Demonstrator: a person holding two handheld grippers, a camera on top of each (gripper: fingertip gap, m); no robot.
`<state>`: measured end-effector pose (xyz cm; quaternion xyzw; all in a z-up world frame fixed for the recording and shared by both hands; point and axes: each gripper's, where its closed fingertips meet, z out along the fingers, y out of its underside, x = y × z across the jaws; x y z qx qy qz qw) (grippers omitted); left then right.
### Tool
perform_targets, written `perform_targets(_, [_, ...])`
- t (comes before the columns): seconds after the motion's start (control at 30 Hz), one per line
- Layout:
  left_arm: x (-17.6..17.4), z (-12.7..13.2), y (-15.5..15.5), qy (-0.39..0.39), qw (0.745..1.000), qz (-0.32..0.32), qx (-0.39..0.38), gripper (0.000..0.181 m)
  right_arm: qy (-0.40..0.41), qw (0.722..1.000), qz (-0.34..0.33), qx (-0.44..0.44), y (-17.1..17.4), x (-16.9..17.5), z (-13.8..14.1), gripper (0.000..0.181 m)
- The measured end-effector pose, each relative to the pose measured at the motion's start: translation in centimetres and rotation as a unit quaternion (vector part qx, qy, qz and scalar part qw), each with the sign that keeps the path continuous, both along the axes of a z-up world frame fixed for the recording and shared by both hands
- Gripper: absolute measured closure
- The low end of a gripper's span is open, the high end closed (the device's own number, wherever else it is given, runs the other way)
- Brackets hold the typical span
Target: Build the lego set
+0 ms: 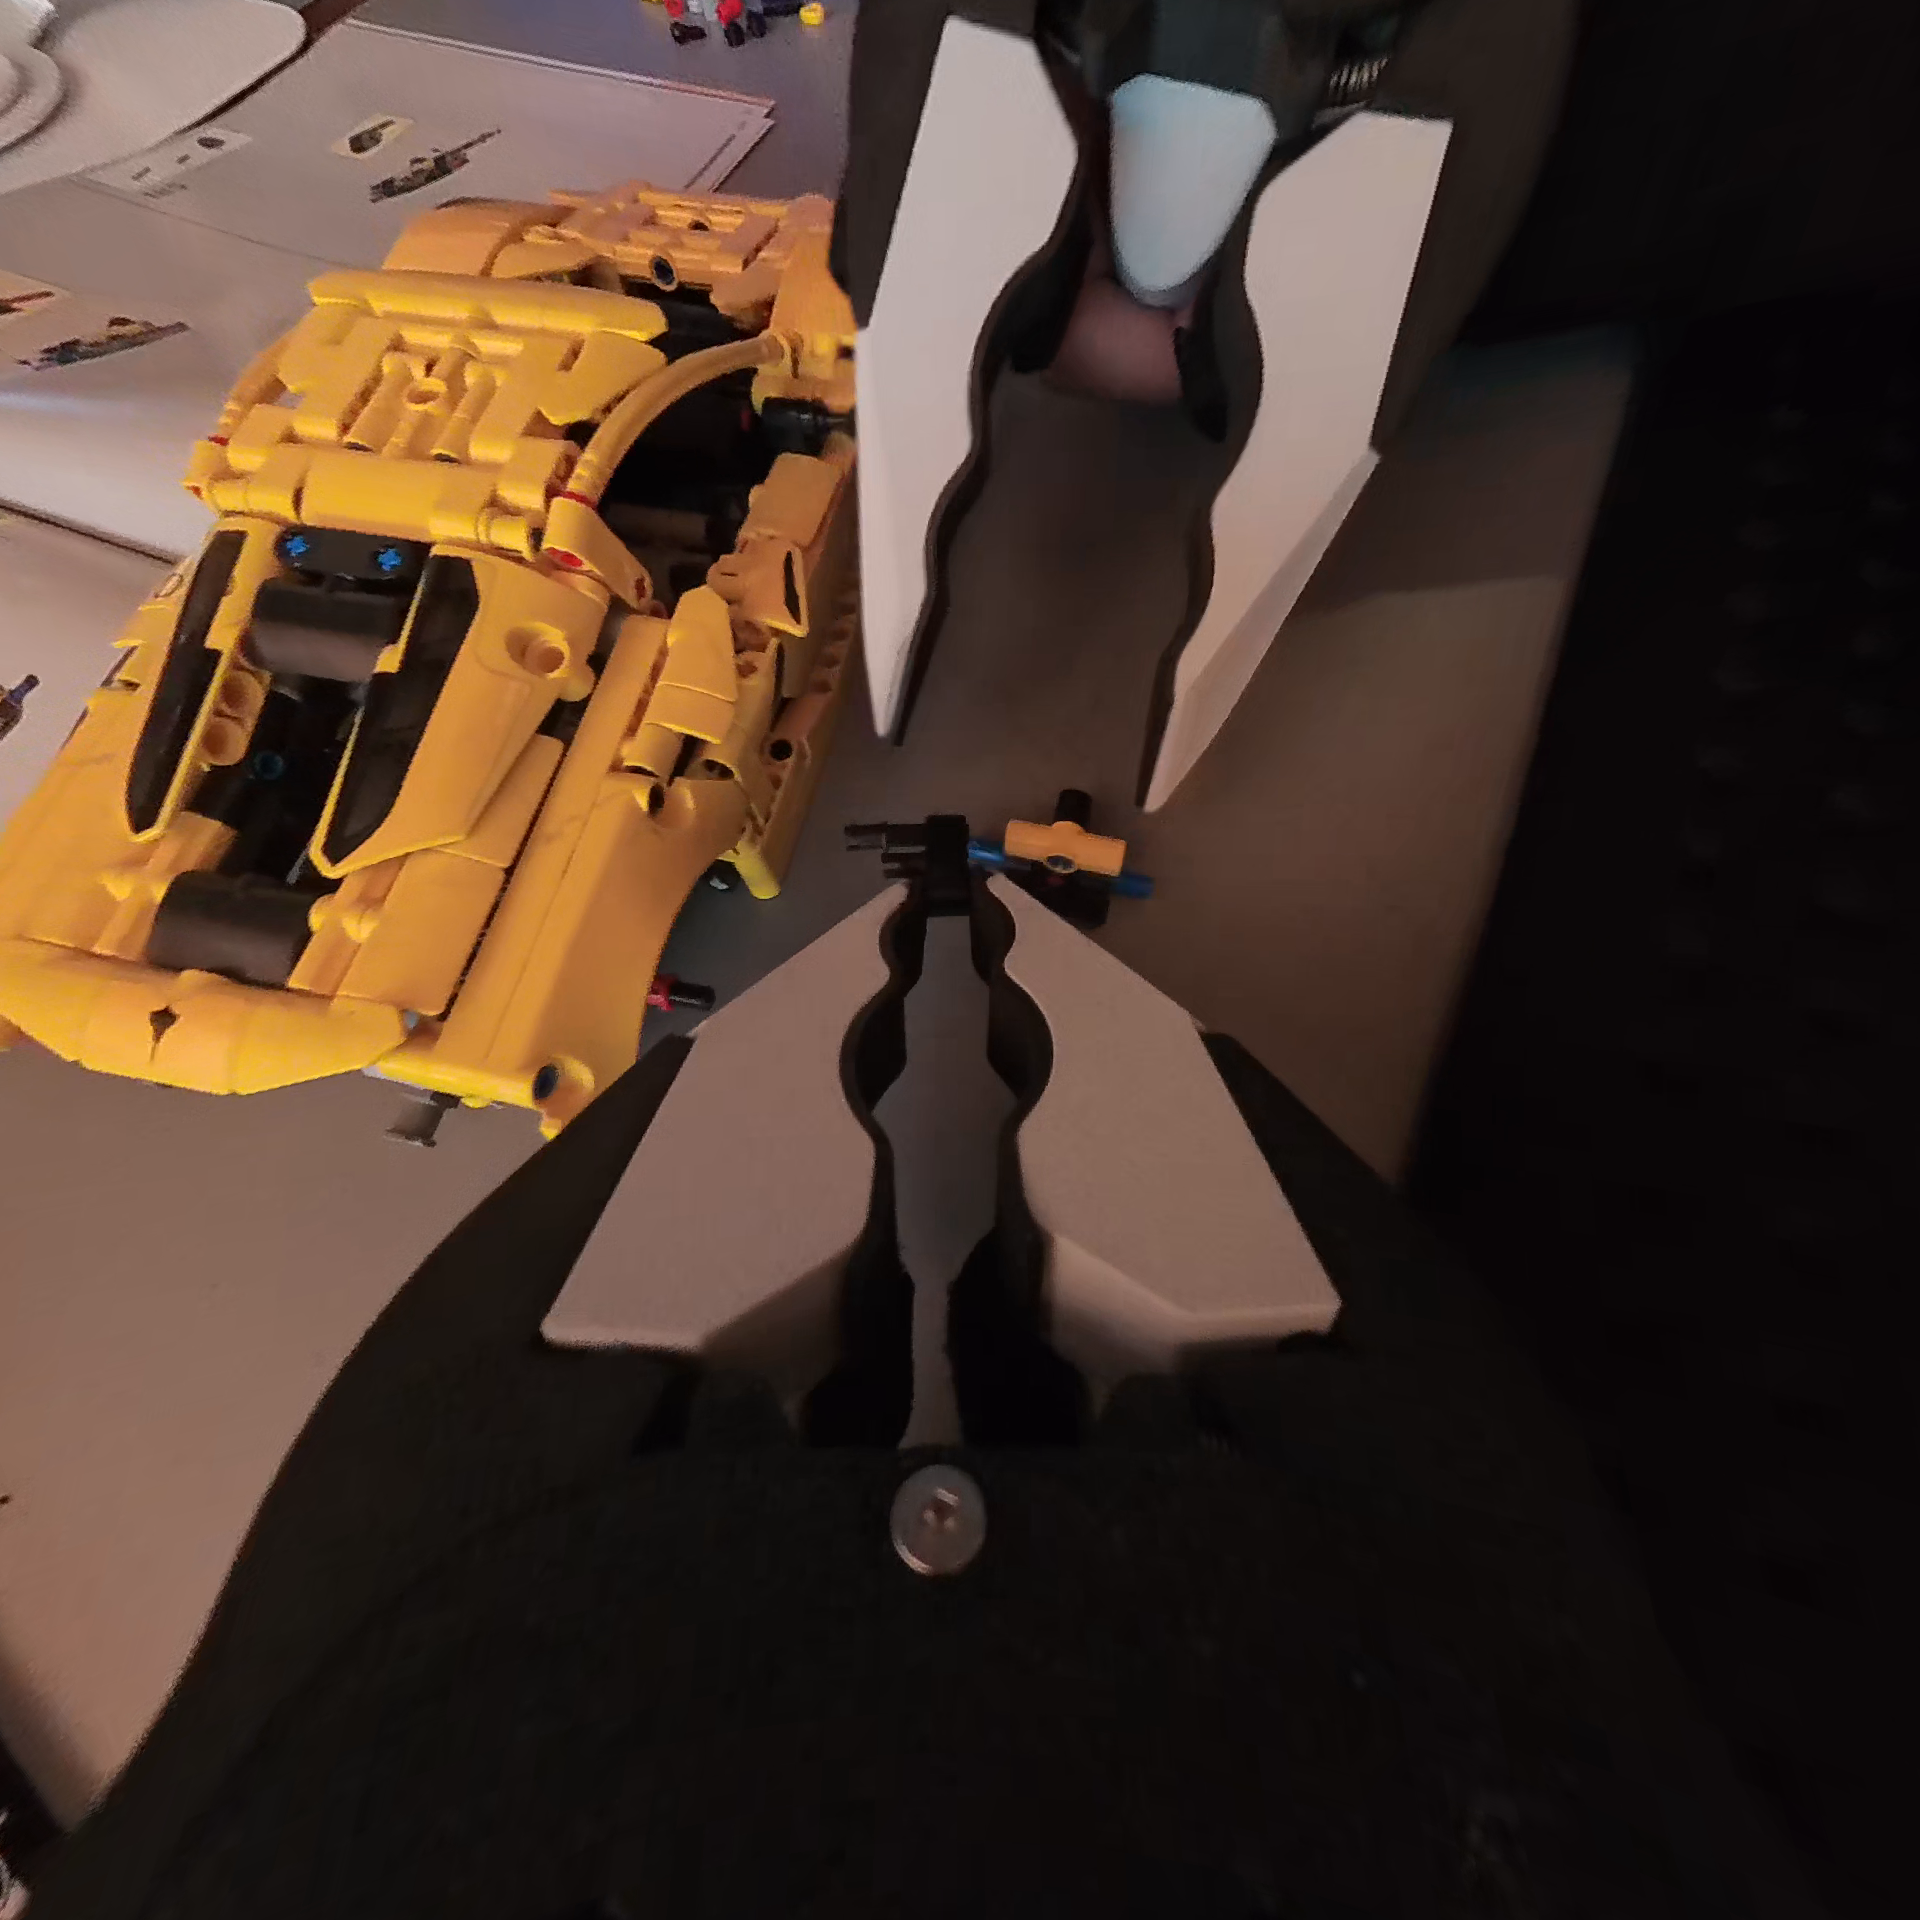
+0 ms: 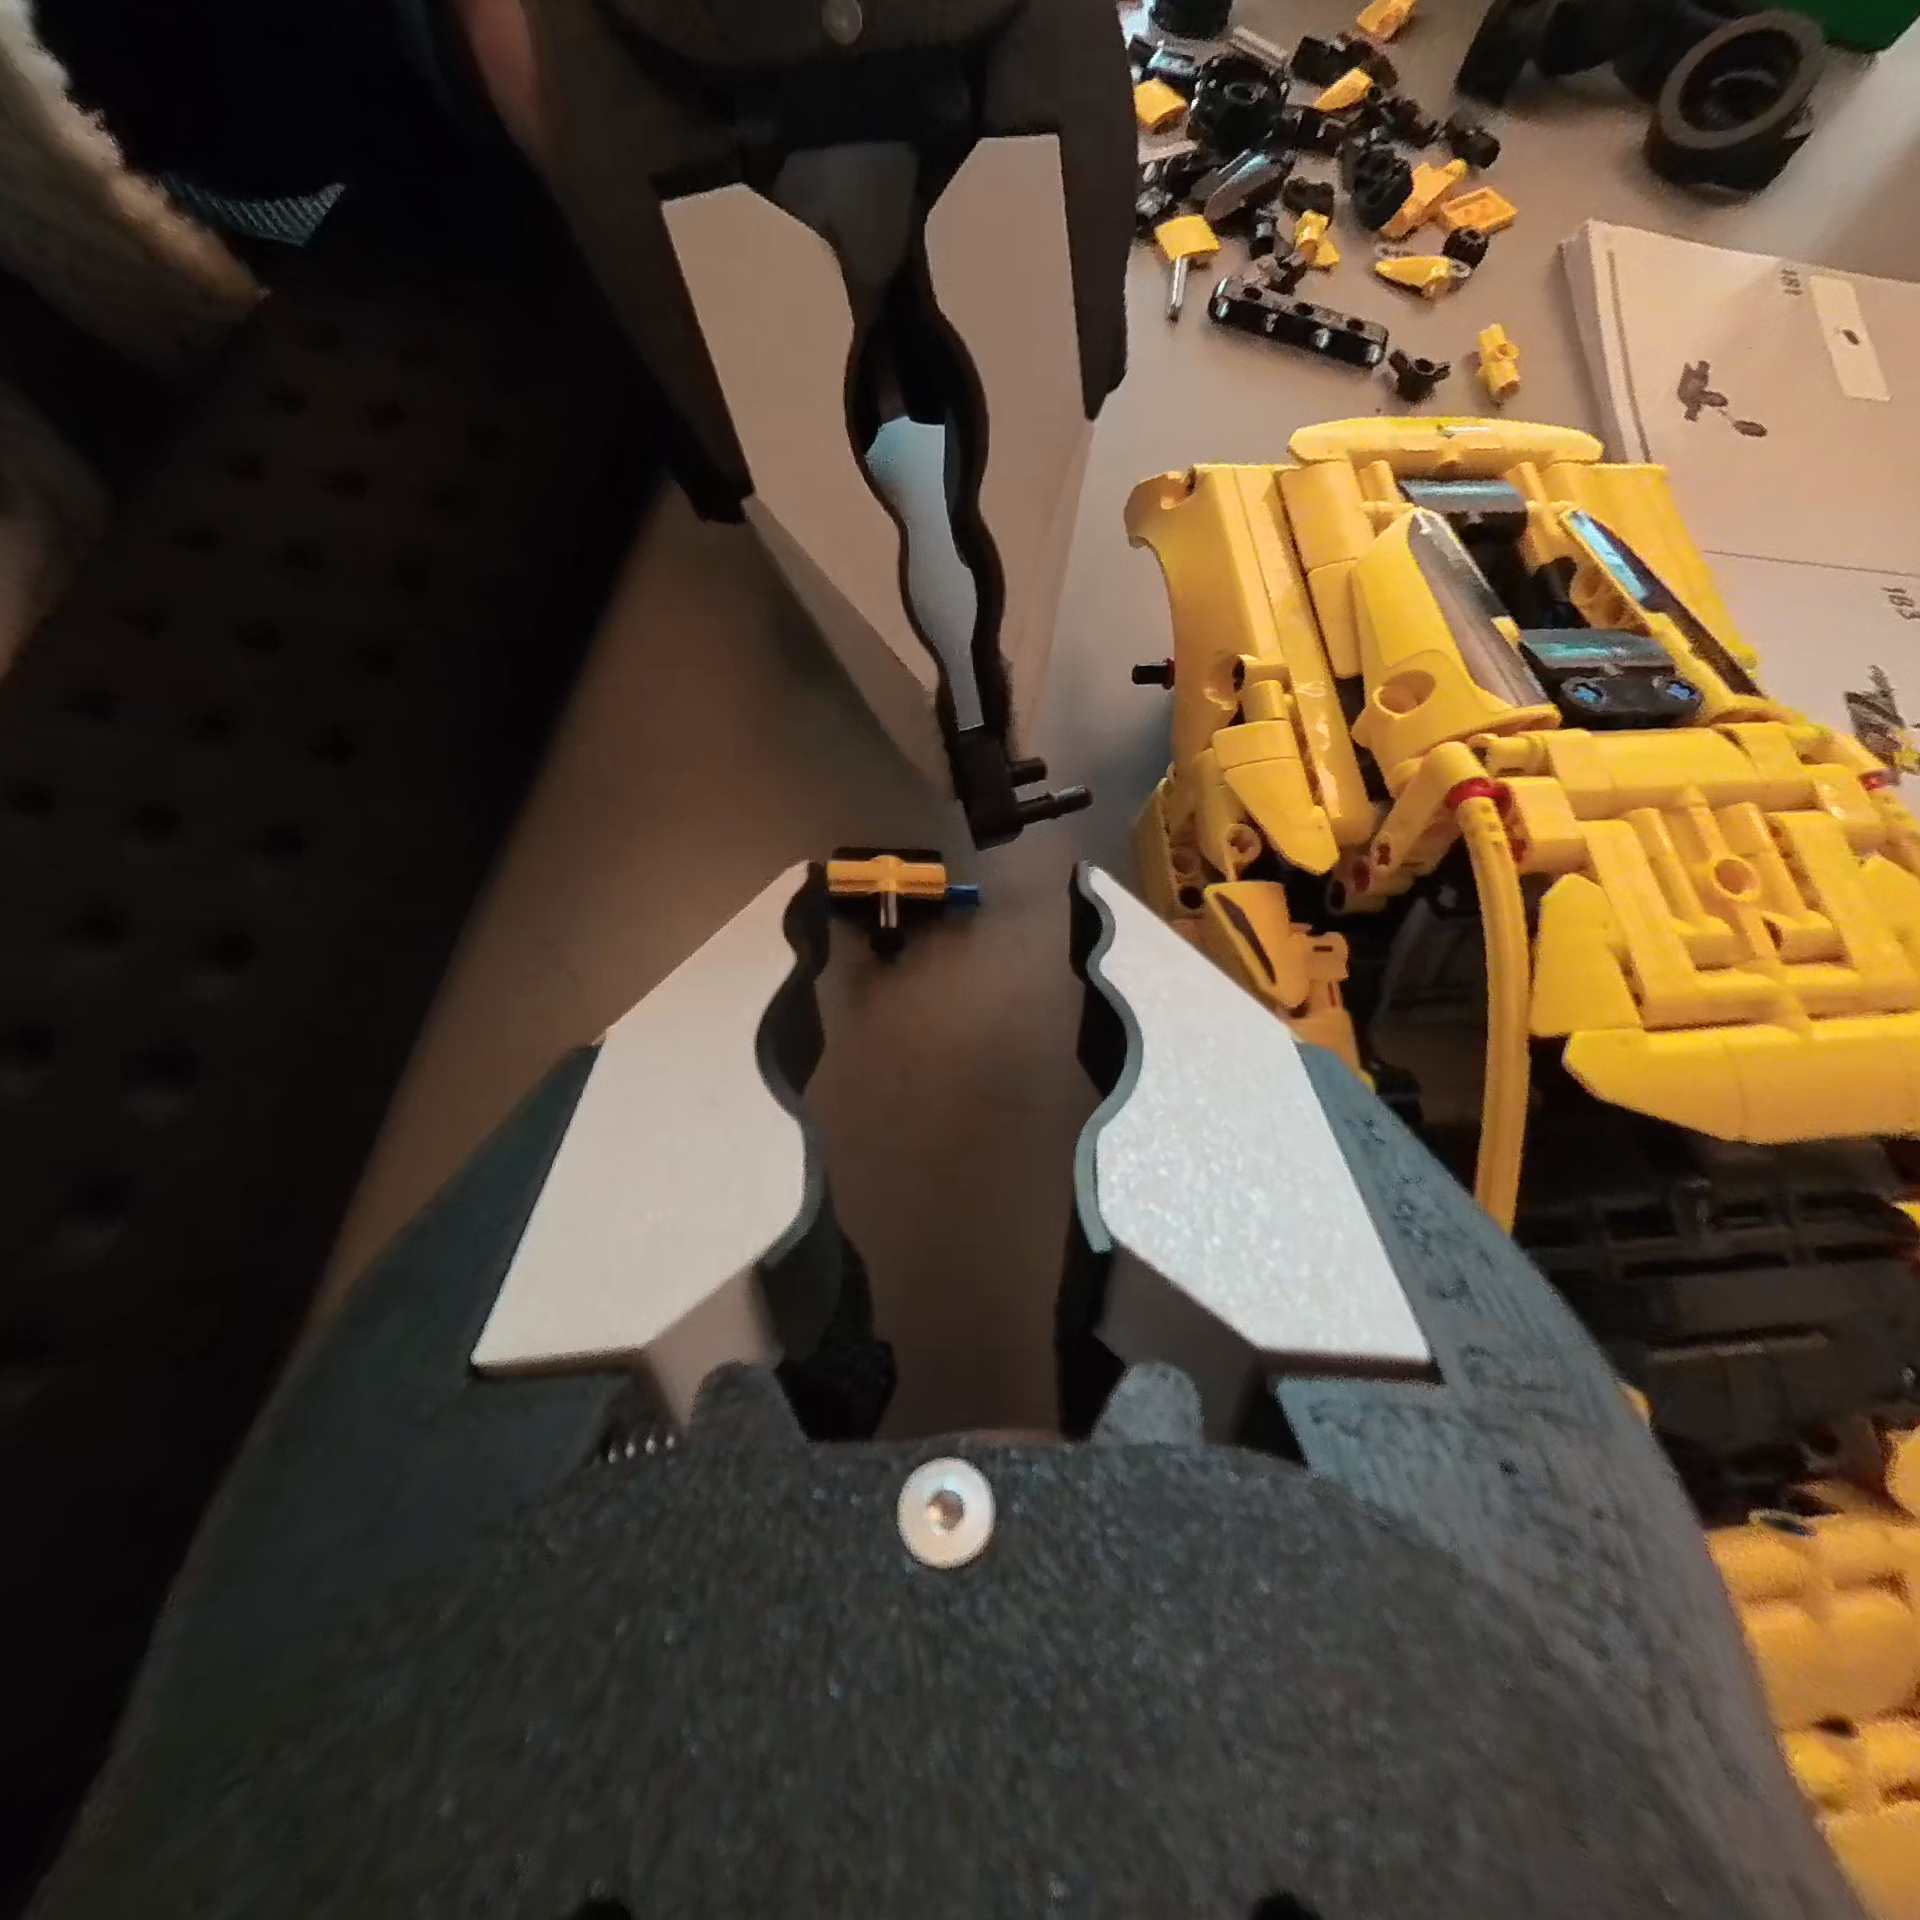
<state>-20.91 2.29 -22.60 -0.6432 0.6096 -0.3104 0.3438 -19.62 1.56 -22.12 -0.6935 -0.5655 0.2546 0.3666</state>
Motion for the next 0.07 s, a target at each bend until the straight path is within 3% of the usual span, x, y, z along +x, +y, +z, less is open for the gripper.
perform_targets(0.07, [-0.05,0.16,0.17,-0.004,1.0,0.004,0.0,0.173,0.008,1.0,-0.004,-0.003,-0.1,0.1,0.24,0.139])
